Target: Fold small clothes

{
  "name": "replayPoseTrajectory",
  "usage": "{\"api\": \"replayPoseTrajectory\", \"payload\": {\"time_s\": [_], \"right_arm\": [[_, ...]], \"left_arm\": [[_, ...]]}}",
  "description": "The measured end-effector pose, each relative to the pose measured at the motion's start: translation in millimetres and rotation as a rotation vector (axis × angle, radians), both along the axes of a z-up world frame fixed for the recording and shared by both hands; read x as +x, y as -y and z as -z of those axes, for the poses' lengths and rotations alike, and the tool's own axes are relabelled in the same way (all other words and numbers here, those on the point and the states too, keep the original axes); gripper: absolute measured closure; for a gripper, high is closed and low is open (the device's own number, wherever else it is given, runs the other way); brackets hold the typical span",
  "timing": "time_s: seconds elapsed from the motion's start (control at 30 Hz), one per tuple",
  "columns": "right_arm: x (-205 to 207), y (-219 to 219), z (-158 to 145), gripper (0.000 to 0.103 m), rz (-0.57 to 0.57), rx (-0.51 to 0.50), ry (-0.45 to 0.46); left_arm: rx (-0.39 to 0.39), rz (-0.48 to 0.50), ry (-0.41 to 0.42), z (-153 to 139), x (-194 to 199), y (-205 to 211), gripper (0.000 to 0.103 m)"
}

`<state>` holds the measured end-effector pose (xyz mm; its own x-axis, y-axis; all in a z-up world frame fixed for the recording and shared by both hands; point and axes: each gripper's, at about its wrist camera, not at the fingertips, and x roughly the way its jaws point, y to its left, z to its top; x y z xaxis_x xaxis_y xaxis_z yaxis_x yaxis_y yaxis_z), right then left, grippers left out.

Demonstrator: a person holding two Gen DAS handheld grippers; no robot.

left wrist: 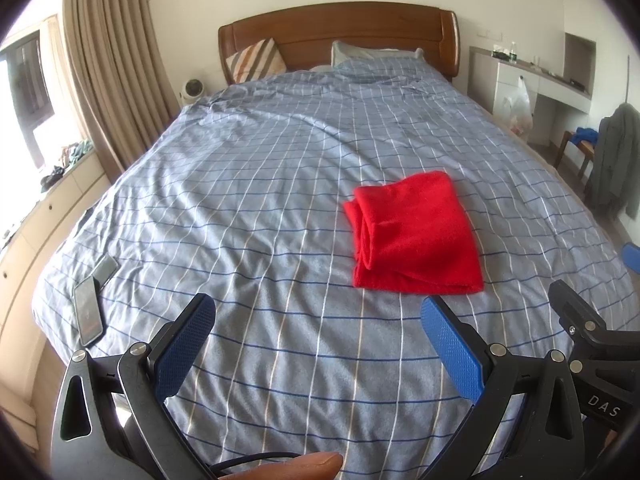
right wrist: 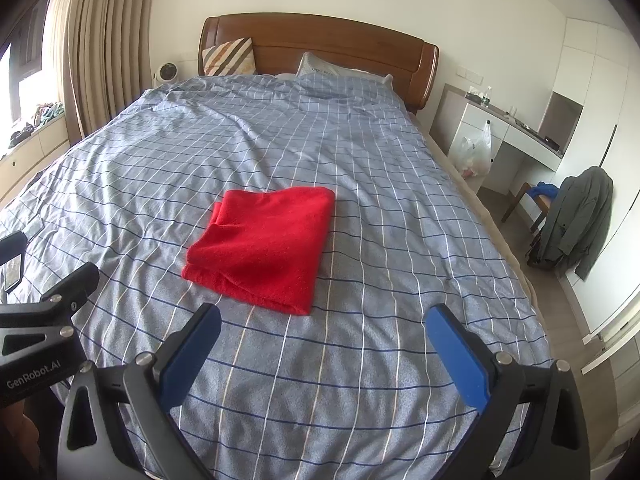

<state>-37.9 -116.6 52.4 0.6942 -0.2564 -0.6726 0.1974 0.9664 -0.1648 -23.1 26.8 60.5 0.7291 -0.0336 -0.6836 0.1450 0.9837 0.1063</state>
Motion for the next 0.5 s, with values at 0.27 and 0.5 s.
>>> {"api": "replayPoseTrajectory", "payload": {"time_s": [0.27,0.5], "right_arm": [[-0.4,-1.5,0.9,0.002,0.001,-0.001,0.002],[-1.0,-5.3,3.2,0.002,-0.007,0.006,-0.007]], "left_arm": [[-0.006,-0.014,-0.004,-0.8,1.8,-3.6,0.000],[0.008,-0.004,-0.005,0.8,1.2,-0.2,0.000]]}}
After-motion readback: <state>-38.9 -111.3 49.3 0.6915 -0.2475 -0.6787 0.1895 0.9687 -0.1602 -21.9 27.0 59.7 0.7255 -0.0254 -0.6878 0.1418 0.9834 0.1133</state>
